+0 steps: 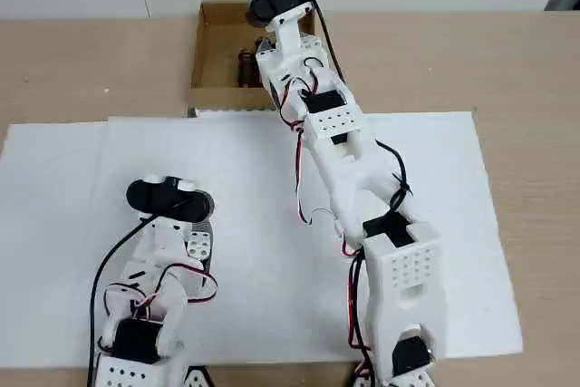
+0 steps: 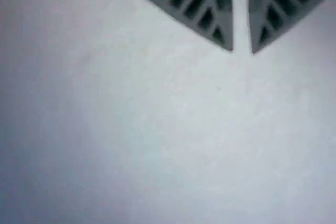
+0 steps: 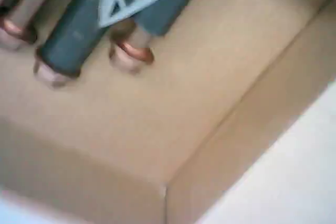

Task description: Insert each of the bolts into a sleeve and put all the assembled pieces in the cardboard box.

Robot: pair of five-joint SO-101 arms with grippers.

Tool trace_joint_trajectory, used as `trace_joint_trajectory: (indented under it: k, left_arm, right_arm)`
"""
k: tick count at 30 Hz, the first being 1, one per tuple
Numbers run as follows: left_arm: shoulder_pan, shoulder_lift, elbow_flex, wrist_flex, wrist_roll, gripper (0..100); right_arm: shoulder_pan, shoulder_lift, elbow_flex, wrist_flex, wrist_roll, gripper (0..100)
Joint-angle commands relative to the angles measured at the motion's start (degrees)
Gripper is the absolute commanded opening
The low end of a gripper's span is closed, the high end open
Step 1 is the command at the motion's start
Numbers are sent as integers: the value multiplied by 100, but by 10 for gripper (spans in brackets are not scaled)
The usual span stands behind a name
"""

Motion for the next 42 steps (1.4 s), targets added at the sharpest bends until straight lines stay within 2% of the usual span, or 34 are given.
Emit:
trace_joint_trajectory:
  k: [1, 3, 4, 12, 27, 33, 37, 42]
  left_arm:
    - [26, -44, -13, -18, -18, 6]
    - [26, -44, -13, -18, -18, 6]
    - [26, -44, -13, -18, -18, 6]
    - [26, -44, -13, -18, -18, 6]
    - [26, -44, -13, -18, -18, 6]
    - [26, -44, -13, -18, -18, 6]
    - [26, -44, -13, -18, -18, 6]
    - [26, -44, -13, -18, -18, 6]
  right_arm:
    - [4, -585, -316, 426, 70, 91]
    - [4, -796, -316, 593, 70, 8]
    - [31, -884, -316, 655, 70, 0]
    - [84, -1631, -316, 1543, 70, 3]
    - [92, -3662, -316, 4224, 35, 2]
    - [110, -4382, -308, 5226, -466, 2]
    - [303, -4875, -299, 5745, -712, 2]
    - [910, -5402, -281, 6378, -747, 2]
